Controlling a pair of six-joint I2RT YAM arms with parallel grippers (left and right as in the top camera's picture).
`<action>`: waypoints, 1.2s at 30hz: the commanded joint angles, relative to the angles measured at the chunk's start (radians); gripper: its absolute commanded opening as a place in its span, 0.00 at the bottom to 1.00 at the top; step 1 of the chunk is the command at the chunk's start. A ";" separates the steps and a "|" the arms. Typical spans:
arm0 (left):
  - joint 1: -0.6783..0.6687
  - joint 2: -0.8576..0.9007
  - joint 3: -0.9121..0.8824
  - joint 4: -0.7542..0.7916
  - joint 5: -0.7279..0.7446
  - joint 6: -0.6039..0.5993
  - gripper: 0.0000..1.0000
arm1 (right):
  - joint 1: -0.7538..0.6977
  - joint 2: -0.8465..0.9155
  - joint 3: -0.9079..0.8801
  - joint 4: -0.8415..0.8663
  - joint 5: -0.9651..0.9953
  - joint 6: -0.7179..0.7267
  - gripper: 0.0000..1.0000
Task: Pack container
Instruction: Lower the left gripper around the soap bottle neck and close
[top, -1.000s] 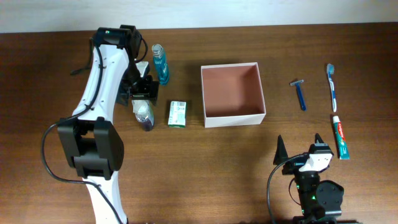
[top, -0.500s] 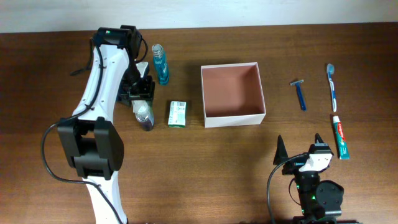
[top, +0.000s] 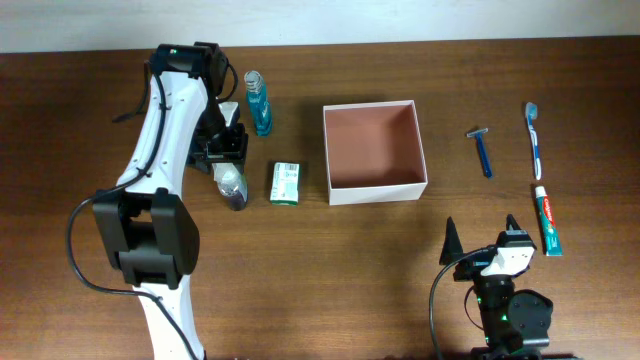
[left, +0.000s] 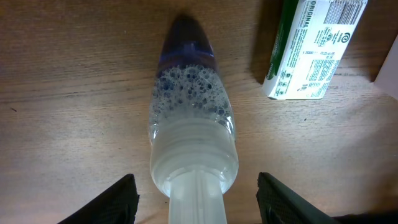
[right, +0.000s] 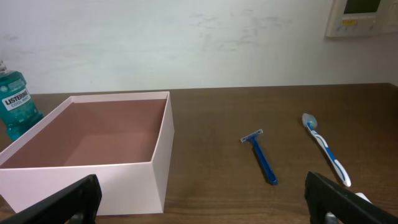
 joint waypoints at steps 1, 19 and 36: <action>0.003 0.003 0.046 -0.001 -0.011 0.001 0.63 | -0.008 -0.008 -0.005 -0.005 -0.010 -0.007 0.99; 0.003 0.003 0.108 -0.053 -0.009 0.001 0.63 | -0.008 -0.008 -0.005 -0.005 -0.009 -0.007 0.99; 0.002 0.003 0.108 -0.053 0.035 -0.014 0.63 | -0.008 -0.008 -0.005 -0.005 -0.010 -0.007 0.99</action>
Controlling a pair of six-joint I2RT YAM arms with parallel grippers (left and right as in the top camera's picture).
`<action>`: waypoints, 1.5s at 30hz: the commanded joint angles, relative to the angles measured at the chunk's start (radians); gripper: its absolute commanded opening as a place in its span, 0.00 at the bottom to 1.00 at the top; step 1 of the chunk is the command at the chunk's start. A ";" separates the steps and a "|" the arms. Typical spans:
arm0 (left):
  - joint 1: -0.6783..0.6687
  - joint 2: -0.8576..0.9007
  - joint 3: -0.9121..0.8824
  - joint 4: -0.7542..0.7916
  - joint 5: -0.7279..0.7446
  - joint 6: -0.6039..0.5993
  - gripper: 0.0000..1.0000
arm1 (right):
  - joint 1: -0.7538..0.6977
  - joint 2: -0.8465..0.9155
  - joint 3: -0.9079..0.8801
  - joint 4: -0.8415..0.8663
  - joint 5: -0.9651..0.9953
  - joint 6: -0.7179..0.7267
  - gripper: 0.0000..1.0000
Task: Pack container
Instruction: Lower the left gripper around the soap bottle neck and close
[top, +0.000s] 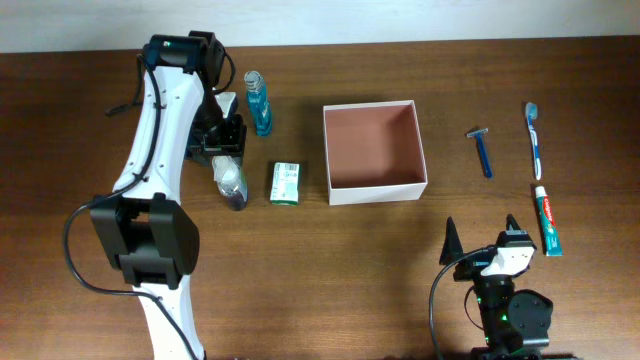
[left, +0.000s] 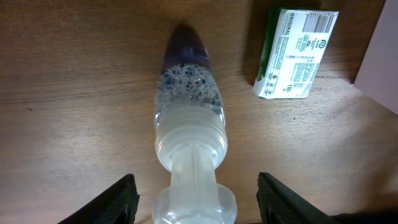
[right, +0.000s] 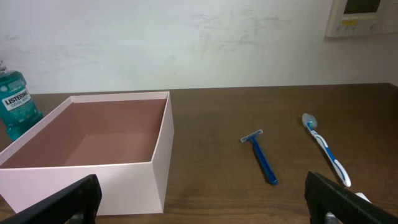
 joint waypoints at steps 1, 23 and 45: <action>0.002 0.003 0.017 -0.004 0.029 -0.010 0.63 | -0.008 -0.008 -0.005 -0.005 -0.010 -0.007 0.99; 0.002 0.003 0.002 -0.004 -0.035 -0.010 0.63 | -0.008 -0.008 -0.005 -0.005 -0.010 -0.007 0.99; 0.001 0.003 -0.051 -0.004 -0.010 -0.006 0.63 | -0.008 -0.008 -0.005 -0.005 -0.010 -0.007 0.99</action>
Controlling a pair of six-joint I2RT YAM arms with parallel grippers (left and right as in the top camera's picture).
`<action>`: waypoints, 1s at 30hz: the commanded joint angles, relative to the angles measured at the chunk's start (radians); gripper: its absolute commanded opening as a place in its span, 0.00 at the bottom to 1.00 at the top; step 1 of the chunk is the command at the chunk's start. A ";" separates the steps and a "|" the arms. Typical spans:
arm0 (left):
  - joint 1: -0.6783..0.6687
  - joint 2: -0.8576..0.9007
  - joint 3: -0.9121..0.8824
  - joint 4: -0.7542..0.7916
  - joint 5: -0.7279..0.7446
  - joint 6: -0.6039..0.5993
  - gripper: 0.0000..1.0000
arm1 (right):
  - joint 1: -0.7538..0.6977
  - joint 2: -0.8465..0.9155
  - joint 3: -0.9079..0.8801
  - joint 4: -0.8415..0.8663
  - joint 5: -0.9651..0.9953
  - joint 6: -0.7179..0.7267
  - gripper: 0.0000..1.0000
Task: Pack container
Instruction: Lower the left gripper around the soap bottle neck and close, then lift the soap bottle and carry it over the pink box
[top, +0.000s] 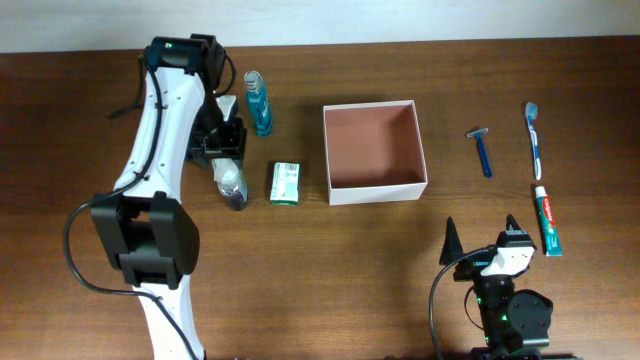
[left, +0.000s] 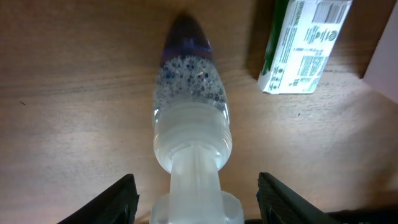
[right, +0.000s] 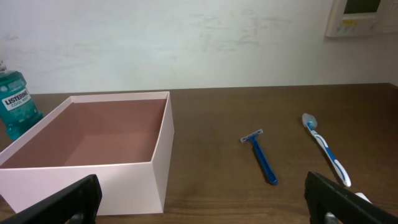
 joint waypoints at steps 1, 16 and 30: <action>0.001 0.003 -0.017 -0.003 -0.009 -0.006 0.63 | -0.008 -0.008 -0.005 -0.005 -0.010 -0.007 0.99; 0.001 0.003 -0.017 -0.003 -0.009 -0.006 0.36 | -0.008 -0.008 -0.005 -0.005 -0.010 -0.007 0.98; 0.002 0.003 -0.010 0.001 -0.011 -0.006 0.06 | -0.008 -0.008 -0.005 -0.005 -0.009 -0.006 0.99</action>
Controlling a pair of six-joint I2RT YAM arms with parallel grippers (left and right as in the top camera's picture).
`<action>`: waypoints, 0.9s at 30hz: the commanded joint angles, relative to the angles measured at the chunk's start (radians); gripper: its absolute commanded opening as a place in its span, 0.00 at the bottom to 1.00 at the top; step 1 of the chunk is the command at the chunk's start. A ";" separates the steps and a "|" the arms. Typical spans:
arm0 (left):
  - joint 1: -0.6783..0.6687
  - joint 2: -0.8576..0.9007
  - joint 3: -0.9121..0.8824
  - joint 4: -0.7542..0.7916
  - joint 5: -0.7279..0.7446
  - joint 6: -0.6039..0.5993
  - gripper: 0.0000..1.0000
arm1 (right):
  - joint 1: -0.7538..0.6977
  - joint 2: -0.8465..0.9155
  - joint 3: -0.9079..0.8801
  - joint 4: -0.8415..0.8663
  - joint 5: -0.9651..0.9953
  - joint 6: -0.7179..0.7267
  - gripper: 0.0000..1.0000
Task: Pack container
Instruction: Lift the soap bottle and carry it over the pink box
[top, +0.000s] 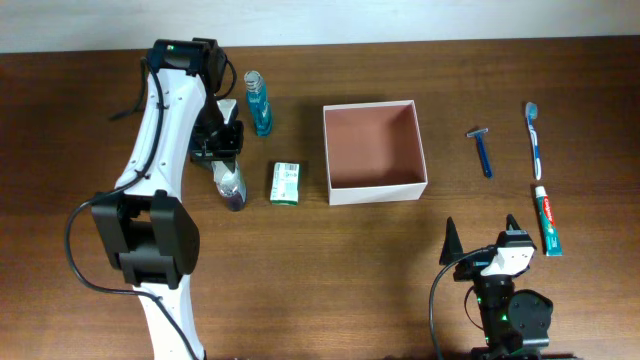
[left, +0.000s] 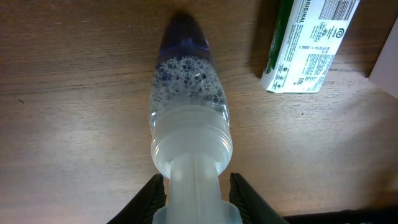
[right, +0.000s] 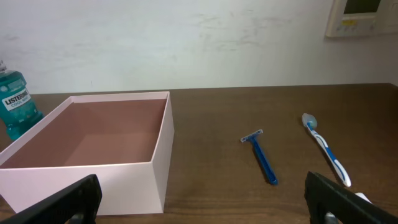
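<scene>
A clear soap bottle (left: 189, 118) with a dark purple bottom lies on the table, left of the pink box (top: 374, 152). My left gripper (left: 193, 199) is shut on the bottle's white neck, its black fingers (left: 152, 196) pressed against both sides. In the overhead view the bottle (top: 231, 185) lies under the left arm. My right gripper (right: 202, 199) stands open near the table's front edge, holding nothing. The box (right: 93, 146) is empty.
A green soap carton (top: 286, 183) lies between bottle and box. A teal mouthwash bottle (top: 259, 103) stands behind. Right of the box lie a blue razor (top: 483, 151), a toothbrush (top: 534, 138) and a toothpaste tube (top: 546, 219).
My left gripper has shut on the bottle's neck; its fingers stood wide apart on either side before. The bottle lies where it was. The right arm has not moved.
My left gripper hovered open over the lying bottle, close at first, then a little higher, then close again with fingers wide apart around the neck. Now it is shut on the neck. Nothing else on the table has changed, and the right arm stayed still.
</scene>
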 joint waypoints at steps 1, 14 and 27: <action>0.002 0.002 0.010 -0.002 -0.007 -0.003 0.05 | -0.008 -0.008 -0.005 -0.005 -0.009 -0.007 0.99; 0.000 0.002 0.388 -0.004 0.028 0.001 0.01 | -0.008 -0.008 -0.005 -0.005 -0.010 -0.007 0.99; -0.129 0.002 0.625 0.043 0.092 0.000 0.01 | -0.008 -0.008 -0.005 -0.005 -0.009 -0.007 0.99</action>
